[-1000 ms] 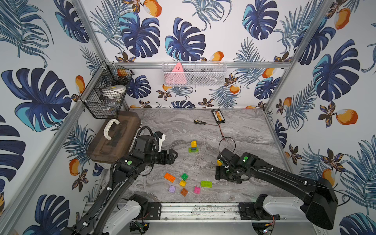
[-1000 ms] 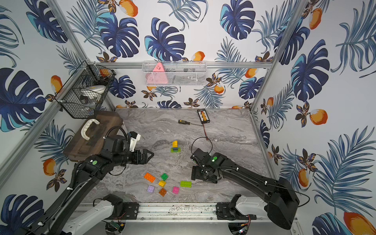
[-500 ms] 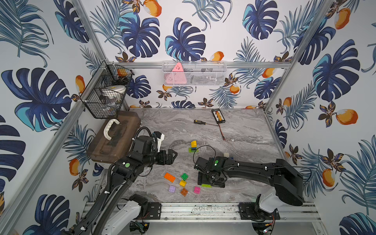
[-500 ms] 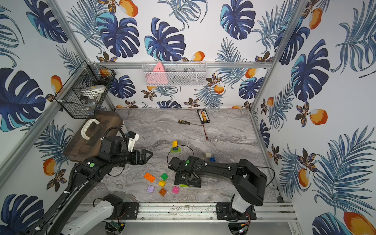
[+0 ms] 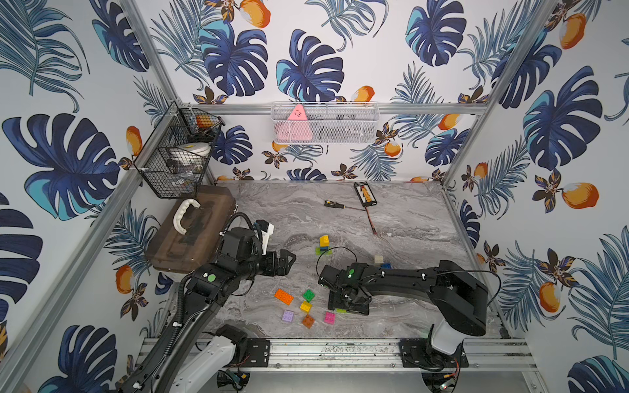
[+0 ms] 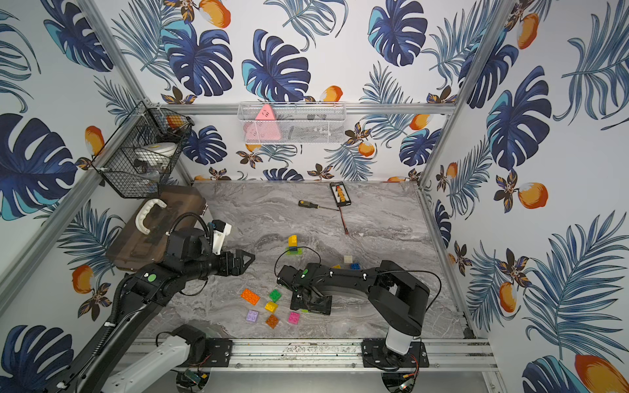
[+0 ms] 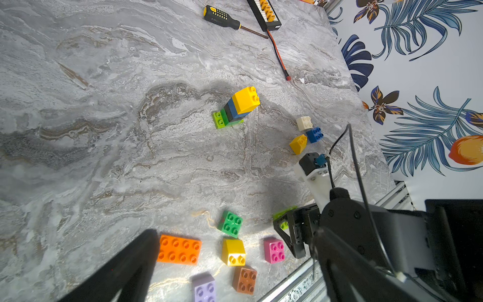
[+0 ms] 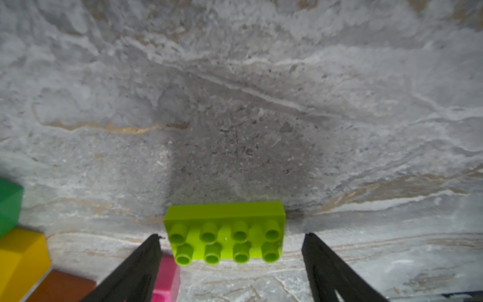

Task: Assemble the number 1 with lego
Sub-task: Pick up the lego brick from the center of the board, then place the lego brick at the center of the board.

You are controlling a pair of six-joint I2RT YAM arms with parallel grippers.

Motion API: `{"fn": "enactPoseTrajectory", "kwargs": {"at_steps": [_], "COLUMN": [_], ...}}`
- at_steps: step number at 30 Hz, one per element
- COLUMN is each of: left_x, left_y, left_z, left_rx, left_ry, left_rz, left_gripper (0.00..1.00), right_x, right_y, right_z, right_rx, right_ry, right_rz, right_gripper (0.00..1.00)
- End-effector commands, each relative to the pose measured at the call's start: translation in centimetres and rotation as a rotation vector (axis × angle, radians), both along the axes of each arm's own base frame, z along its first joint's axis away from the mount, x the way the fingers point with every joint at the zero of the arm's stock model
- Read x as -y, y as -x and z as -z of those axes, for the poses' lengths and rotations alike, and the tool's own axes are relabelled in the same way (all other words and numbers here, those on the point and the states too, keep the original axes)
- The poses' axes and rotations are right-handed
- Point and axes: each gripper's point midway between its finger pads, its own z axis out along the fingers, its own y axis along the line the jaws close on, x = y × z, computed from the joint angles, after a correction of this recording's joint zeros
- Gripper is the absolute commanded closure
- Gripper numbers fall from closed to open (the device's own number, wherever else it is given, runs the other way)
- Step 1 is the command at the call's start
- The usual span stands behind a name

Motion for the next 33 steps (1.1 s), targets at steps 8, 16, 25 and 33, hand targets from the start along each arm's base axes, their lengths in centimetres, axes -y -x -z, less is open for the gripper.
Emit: {"fn": "enactPoseTrajectory", "kwargs": {"at_steps": [8, 16, 25, 33], "left_x": [-0.2, -0.3, -0.3, -0.3], "left_y": [0.0, 0.0, -0.1, -0.2], "left_z": [-0.3, -0.3, -0.2, 0.1], "left_rx": [0.011, 0.014, 0.008, -0.004], "left_ry": [-0.01, -0.013, -0.017, -0.022], "left_rz": [-0.001, -0.008, -0.01, -0.013], "left_gripper": [0.01, 0.01, 0.01, 0.01], "right_x": [0.7, 0.3, 0.1, 0.7], "right_y": [-0.2, -1.1, -6.8, -11.1], "right_z": [0.6, 0.1, -2.1, -2.2], "right_rx": [0.003, 0.029, 0.058, 0.07], "right_ry": [0.062, 0.07, 0.008, 0.029], "right_rz": [0.009, -0.034, -0.092, -0.12], "right_gripper": [0.2, 0.35, 0.38, 0.39]}}
